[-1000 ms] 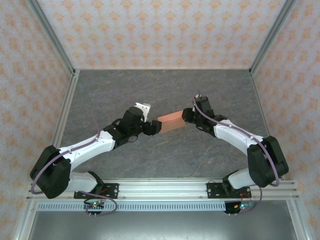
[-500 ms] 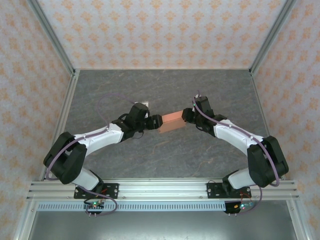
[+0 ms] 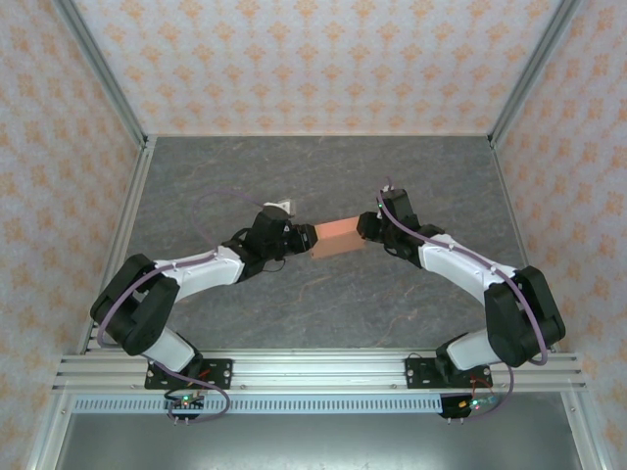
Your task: Fold the paper box
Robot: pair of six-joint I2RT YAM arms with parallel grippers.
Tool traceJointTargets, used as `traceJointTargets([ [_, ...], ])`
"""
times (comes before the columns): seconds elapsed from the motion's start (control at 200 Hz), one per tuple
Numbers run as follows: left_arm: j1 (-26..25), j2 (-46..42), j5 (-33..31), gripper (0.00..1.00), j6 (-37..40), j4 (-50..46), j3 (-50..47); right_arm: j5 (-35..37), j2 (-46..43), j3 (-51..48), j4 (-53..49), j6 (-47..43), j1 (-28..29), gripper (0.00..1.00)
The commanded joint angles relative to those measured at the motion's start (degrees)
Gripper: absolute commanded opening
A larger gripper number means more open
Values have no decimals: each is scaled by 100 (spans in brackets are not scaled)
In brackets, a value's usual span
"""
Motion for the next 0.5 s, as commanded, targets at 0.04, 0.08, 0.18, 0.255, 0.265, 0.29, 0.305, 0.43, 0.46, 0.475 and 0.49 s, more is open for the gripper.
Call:
traceJointTargets([
  [0.04, 47, 356, -89, 30, 19, -330, -206, 107, -47, -38, -400, -156, 37, 25],
  [0.08, 47, 340, -132, 30, 73, -400, -164, 95, -119, 24, -444, -170, 37, 25],
  [0.18, 52, 277, -265, 29, 196, -569, -86, 58, -294, 178, -544, -229, 20, 28],
  [0.255, 51, 243, -349, 29, 278, -667, -39, 26, -370, 326, -666, -290, -14, 33],
  [0.265, 55, 242, -359, 29, 283, -670, -31, 24, -371, 345, -688, -299, -17, 34],
  [0.29, 53, 234, -378, 29, 297, -689, -26, 26, -380, 398, -739, -330, -27, 35],
  [0.305, 55, 231, -379, 29, 301, -700, -19, 33, -374, 432, -776, -354, -40, 36],
  [0.43, 56, 224, -392, 29, 319, -726, 25, -29, -367, 596, -987, -482, -154, 41],
  [0.46, 55, 224, -378, 29, 319, -730, 36, -84, -356, 617, -1028, -510, -199, 42],
  [0.475, 56, 228, -375, 29, 324, -733, 44, -113, -356, 630, -1038, -534, -214, 42],
  [0.49, 56, 224, -378, 29, 329, -737, 50, -149, -349, 634, -1059, -545, -237, 42],
])
